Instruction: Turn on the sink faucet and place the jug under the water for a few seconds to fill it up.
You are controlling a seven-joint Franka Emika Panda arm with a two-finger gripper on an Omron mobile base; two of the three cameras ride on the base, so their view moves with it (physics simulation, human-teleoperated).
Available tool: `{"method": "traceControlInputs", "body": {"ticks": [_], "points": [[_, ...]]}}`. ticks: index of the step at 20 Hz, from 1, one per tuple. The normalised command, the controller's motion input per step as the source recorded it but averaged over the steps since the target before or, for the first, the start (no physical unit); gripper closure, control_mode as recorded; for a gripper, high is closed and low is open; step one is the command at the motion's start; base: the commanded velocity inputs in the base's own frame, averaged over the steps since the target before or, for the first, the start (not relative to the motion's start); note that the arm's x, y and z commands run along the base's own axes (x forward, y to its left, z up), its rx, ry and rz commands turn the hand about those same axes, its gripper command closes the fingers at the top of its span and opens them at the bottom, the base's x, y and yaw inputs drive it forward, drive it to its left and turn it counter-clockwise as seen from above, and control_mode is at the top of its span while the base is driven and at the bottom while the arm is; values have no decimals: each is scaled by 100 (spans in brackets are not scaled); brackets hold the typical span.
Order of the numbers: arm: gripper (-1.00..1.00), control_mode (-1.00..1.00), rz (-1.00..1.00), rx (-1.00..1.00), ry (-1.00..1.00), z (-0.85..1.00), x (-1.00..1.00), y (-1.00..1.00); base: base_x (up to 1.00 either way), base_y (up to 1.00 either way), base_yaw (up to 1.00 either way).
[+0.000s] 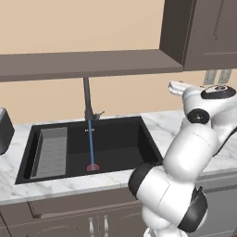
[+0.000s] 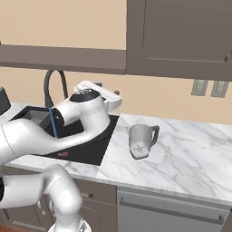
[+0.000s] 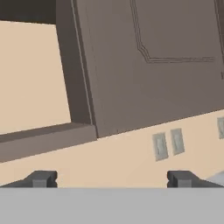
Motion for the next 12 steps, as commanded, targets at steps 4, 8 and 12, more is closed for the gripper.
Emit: {"method": "traceControlInputs", "body": {"ticks": [4,8,12], "points": [[-100,-100,-7,36,-62,0,30,60,0,0,0],[-100,-100,-6,40,-62,6,4,47,0,0,0],[-100,-100,-4,41,-58,10,5,46,0,0,0]]}}
